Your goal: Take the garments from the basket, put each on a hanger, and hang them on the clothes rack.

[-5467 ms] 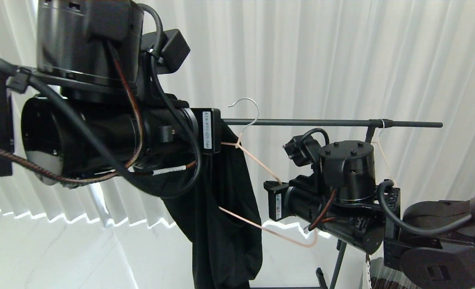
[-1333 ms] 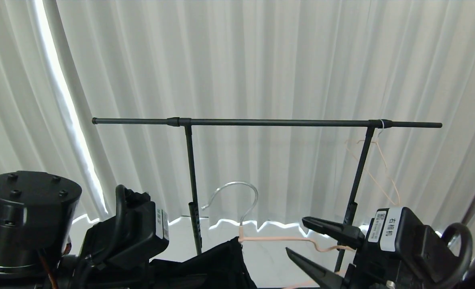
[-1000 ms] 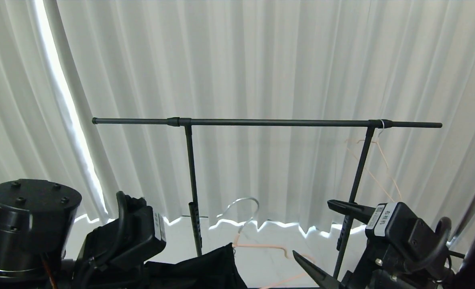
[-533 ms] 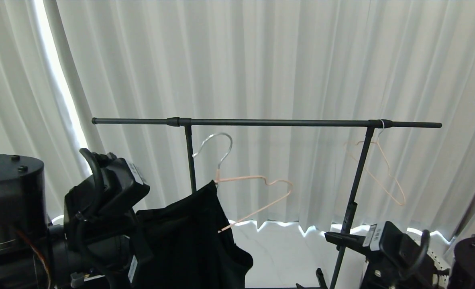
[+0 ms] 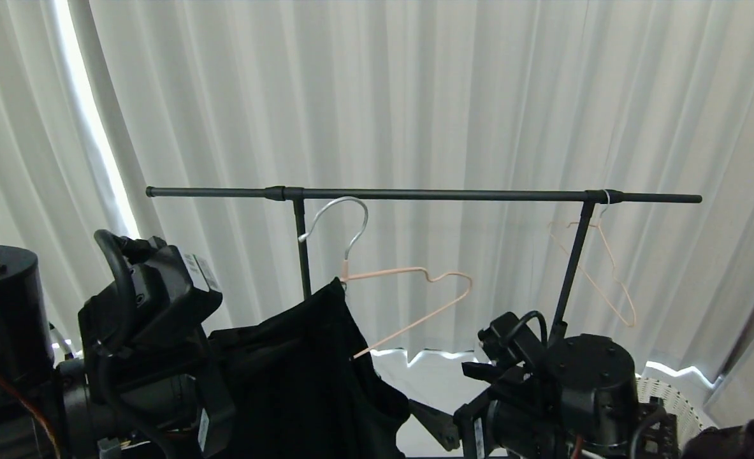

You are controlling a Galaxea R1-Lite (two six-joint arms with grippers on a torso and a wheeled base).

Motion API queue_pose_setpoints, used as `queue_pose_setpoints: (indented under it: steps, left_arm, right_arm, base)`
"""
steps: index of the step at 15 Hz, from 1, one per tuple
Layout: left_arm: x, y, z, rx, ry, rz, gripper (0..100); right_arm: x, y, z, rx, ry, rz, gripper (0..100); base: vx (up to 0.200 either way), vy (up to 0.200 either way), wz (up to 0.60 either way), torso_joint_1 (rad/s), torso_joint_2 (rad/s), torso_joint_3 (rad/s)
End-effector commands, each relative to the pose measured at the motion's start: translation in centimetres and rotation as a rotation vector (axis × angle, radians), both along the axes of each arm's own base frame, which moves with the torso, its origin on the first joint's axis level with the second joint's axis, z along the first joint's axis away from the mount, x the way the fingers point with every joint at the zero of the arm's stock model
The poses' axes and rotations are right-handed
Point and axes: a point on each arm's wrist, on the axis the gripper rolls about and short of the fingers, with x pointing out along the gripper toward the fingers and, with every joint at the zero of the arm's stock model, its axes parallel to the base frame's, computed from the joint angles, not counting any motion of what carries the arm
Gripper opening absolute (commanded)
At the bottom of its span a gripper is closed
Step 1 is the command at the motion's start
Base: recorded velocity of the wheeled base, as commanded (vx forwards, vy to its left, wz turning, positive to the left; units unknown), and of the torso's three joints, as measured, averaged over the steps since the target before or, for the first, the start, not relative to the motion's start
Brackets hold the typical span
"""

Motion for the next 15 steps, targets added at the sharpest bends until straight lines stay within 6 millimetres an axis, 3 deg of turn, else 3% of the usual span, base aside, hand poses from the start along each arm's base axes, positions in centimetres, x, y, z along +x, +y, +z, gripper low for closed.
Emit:
queue_pose_setpoints:
  steps: [1,6,15]
  left_arm:
    - [-0.5,0.0,0.2,-0.007,-0.012,-0.018,0]
    - [-0.3,-0.5,-0.2,0.004,0.007,-0.03,0]
    - [-0.4,-0.6,-0.2,0.004,0.007,-0.035,0]
  right_arm:
    - [1.4,0.6,-1.5,-0.031,0.022,-0.024,100]
    - [-0.9,2.4,-1.8,-0.043,0.022,0.072,100]
    - [-0.3,1.8,-3.7,-0.162,-0.016,-0.052,100]
  base:
    - [0.0,0.0,0.0,0.0,0.0,0.0]
    - [0.0,0.0,0.0,0.0,0.0,0.0]
    - [0.0,0.0,0.0,0.0,0.0,0.0]
